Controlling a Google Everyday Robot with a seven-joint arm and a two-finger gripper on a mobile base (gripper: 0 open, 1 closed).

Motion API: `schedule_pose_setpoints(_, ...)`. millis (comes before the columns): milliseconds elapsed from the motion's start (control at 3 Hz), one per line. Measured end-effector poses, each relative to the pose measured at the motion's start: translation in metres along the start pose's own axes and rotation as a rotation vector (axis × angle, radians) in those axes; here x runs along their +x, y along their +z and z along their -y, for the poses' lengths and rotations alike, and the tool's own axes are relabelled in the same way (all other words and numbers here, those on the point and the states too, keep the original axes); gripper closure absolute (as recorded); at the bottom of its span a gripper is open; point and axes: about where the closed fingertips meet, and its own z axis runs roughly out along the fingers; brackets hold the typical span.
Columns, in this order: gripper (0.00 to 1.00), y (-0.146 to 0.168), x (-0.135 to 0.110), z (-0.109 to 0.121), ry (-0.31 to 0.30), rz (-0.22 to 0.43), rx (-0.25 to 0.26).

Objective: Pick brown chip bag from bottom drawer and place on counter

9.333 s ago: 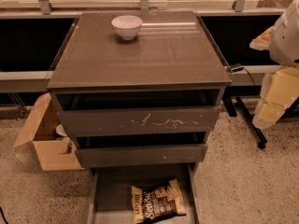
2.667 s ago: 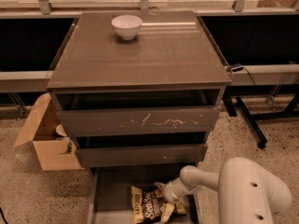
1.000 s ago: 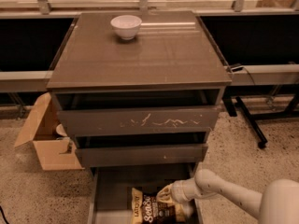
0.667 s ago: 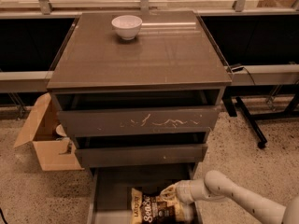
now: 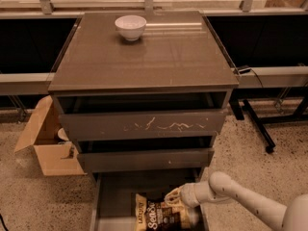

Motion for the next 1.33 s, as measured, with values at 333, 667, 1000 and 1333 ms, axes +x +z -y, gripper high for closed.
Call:
schedule_pose_setpoints(333,0.28,0.016,0.015,0.002,0.034,-0.033,-0.045)
schedule_pose_setpoints(667,0.05,0.031,0.030,0.001,0.067,-0.060,-0.079)
schedule_pose_setpoints(1000,0.00,0.048,0.046,-0.002,0.099,-0.087,-0.114)
schedule_pose_setpoints(1333,0.00,0.063,0.061,-0.006,0.129,-0.112,-0.139)
